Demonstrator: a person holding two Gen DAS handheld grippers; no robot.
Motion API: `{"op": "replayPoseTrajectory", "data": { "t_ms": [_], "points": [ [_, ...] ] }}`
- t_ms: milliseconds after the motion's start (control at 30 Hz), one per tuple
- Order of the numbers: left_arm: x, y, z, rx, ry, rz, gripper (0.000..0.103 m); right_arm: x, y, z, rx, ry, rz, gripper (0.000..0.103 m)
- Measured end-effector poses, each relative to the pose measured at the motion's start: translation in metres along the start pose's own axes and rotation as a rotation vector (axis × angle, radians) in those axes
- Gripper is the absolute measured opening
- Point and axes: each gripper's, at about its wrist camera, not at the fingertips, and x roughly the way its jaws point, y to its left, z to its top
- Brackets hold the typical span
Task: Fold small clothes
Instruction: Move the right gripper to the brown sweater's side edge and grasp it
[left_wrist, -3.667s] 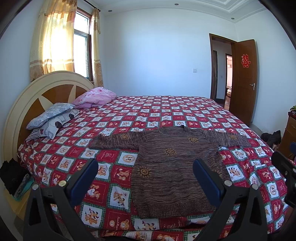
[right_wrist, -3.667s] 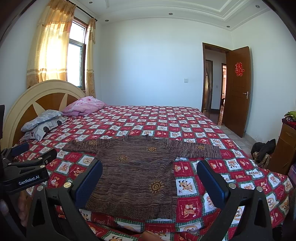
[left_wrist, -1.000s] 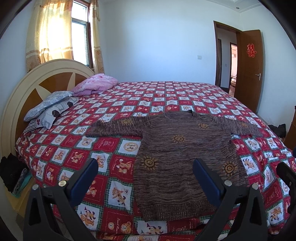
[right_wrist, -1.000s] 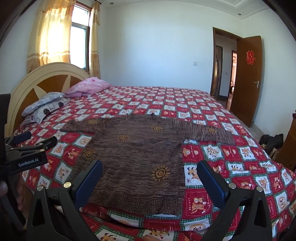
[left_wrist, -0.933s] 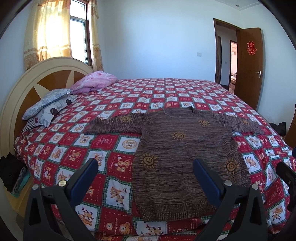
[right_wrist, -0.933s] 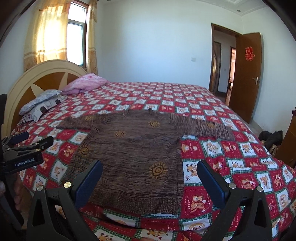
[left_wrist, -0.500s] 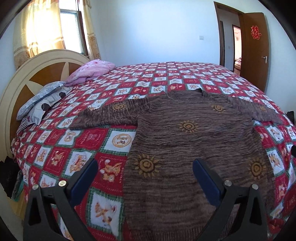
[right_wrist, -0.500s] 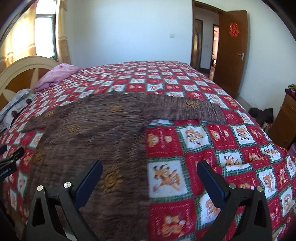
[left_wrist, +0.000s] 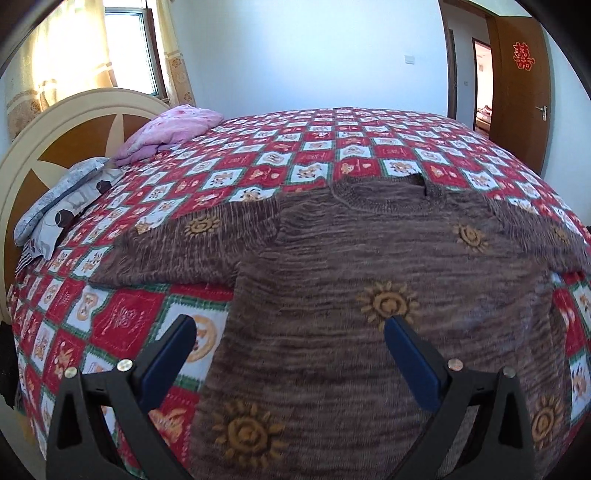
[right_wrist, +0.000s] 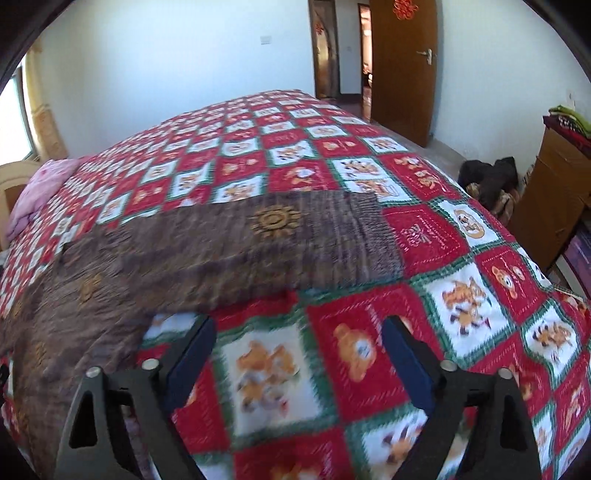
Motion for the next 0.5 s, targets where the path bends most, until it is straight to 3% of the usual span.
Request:
{"op": "replayPoseTrajectory", "data": {
  "t_ms": [233,500],
  "points": [
    [0.031,-0.006,0.014,0.017,0.003,0.065,0.103,0.057,-0.043,0.041,0.076,0.048,-0.051,0.065],
    [0.052,-0.005,0.022,0.033,0.007,0.128,0.103,0.088,-0.059,0.067,0.034,0.049,-0.111,0.062]
  ]
}}
